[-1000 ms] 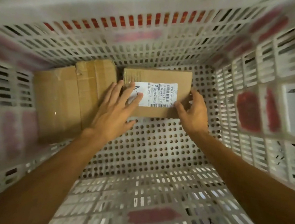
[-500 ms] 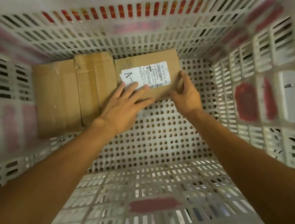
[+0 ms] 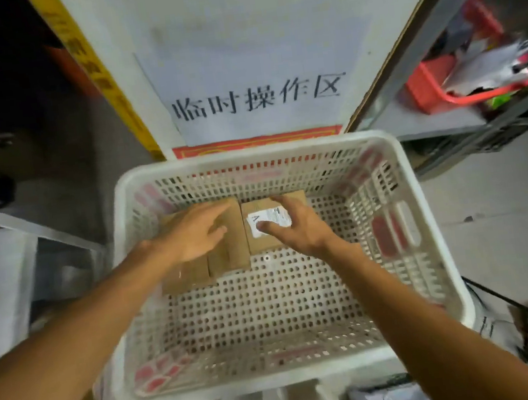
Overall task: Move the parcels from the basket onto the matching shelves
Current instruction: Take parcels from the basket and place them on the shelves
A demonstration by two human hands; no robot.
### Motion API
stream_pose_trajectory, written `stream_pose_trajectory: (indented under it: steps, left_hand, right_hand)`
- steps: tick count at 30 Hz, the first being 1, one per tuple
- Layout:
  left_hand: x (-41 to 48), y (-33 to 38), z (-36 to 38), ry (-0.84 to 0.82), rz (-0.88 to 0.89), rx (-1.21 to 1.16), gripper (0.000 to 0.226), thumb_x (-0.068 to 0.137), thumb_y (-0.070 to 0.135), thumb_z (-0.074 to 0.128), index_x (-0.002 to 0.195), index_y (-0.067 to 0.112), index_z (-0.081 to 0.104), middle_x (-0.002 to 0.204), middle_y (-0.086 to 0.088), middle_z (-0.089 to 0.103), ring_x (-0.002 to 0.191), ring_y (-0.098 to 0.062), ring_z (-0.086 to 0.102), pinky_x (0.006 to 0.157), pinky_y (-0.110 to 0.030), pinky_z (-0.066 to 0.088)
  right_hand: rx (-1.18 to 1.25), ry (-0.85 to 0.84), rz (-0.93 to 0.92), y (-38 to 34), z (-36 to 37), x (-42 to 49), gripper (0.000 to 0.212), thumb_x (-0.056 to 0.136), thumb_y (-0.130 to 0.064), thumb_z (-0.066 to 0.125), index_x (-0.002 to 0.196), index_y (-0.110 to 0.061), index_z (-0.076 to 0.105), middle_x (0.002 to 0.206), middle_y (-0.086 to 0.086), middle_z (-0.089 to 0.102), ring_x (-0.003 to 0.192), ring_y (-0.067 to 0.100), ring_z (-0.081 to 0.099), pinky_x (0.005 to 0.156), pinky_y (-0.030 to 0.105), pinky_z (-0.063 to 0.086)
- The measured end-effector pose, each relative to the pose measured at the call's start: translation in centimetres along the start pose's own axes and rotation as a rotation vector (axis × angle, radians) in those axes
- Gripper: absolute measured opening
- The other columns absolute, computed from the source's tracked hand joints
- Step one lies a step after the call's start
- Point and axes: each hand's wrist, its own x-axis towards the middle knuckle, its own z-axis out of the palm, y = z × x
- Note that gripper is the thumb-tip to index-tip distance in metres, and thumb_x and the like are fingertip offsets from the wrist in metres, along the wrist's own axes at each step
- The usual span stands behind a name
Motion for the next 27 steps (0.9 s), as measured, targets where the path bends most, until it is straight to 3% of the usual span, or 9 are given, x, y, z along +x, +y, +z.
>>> stream_pose_trajectory:
  steps: [4, 7, 9, 13, 16, 21, 24, 27]
  left_hand:
    - [-7.0, 1.0, -8.7, 0.151, -0.073, -0.139, 0.047, 0.094, 0.014, 0.055, 0.140, 0.017, 0.045, 0.142, -0.006, 0.047, 0.127, -0.021, 0.047, 0.103, -0.024, 0.036]
    - [-13.3, 0.5, -14.7, 0.307, -0.130, -0.123, 0.051, 0.094, 0.014, 0.056, 0.142, 0.019, 0.042, 0.145, -0.002, 0.044, 0.131, -0.016, 0.043, 0.097, -0.015, 0.031]
    - [-18.2, 0.0, -17.9, 0.419, -0.222, -0.126, 0.053, 0.095, 0.019, 0.054, 0.145, 0.024, 0.037, 0.148, 0.000, 0.040, 0.134, -0.016, 0.039, 0.103, -0.023, 0.032]
    - [-29.5, -0.7, -22.0, 0.598, -0.463, -0.239, 0.054, 0.096, 0.021, 0.053, 0.146, 0.030, 0.033, 0.146, -0.001, 0.043, 0.131, -0.021, 0.044, 0.105, -0.034, 0.039]
    - [-38.9, -0.4, -23.2, 0.750, -0.590, -0.232, 0.050, 0.095, 0.019, 0.055, 0.142, 0.027, 0.040, 0.139, -0.002, 0.049, 0.121, -0.021, 0.052, 0.100, -0.031, 0.042]
    - [-54.1, 2.2, -22.8, 0.944, -0.801, -0.135, 0.053, 0.089, 0.017, 0.064, 0.138, 0.027, 0.045, 0.129, -0.004, 0.056, 0.106, -0.017, 0.056, 0.087, -0.023, 0.040]
    - [-62.4, 4.4, -22.1, 1.088, -0.917, -0.127, 0.051, 0.089, 0.018, 0.064, 0.136, 0.028, 0.047, 0.126, -0.001, 0.057, 0.108, -0.023, 0.059, 0.094, -0.032, 0.044]
    - [-69.9, 6.7, -20.3, 1.160, -1.026, -0.123, 0.044, 0.090, 0.016, 0.062, 0.132, 0.024, 0.051, 0.121, -0.004, 0.058, 0.104, -0.023, 0.061, 0.095, -0.032, 0.044]
  right_hand:
    - [-0.024, 0.013, -0.154, -9.2, -2.1, -2.7, 0.065, 0.092, -0.050, 0.056, 0.145, -0.018, 0.038, 0.148, 0.009, 0.041, 0.132, 0.029, 0.045, 0.109, 0.039, 0.037]
    - [-0.048, 0.009, -0.322, -16.3, -2.4, -3.5, 0.063, 0.093, -0.050, 0.054, 0.145, -0.017, 0.040, 0.147, 0.011, 0.043, 0.132, 0.027, 0.044, 0.107, 0.034, 0.035]
    - [-0.056, -0.008, -0.441, -21.1, -2.0, -4.0, 0.065, 0.092, -0.052, 0.055, 0.144, -0.017, 0.041, 0.147, 0.009, 0.044, 0.134, 0.024, 0.042, 0.105, 0.028, 0.030]
    - [-0.003, -0.129, -0.645, -30.5, 0.3, -6.7, 0.063, 0.089, -0.053, 0.059, 0.142, -0.021, 0.044, 0.143, 0.007, 0.048, 0.128, 0.021, 0.048, 0.108, 0.028, 0.034]
    - [0.001, -0.258, -0.800, -37.1, 3.4, -9.9, 0.059, 0.090, -0.049, 0.059, 0.141, -0.023, 0.045, 0.140, 0.005, 0.053, 0.116, 0.019, 0.056, 0.100, 0.031, 0.044]
    - [-0.042, -0.519, -1.043, -45.8, 9.6, -18.1, 0.071, 0.089, -0.048, 0.062, 0.149, -0.023, 0.034, 0.152, 0.002, 0.038, 0.137, 0.022, 0.038, 0.107, 0.031, 0.033]
    - [-0.076, -0.596, -1.190, -49.8, 13.6, -23.9, 0.073, 0.087, -0.049, 0.064, 0.148, -0.024, 0.033, 0.154, -0.001, 0.033, 0.139, 0.021, 0.035, 0.106, 0.028, 0.031]
    - [-0.120, -0.668, -1.318, -53.1, 17.8, -30.0, 0.071, 0.087, -0.050, 0.064, 0.147, -0.027, 0.034, 0.152, 0.001, 0.036, 0.135, 0.023, 0.041, 0.107, 0.034, 0.036]
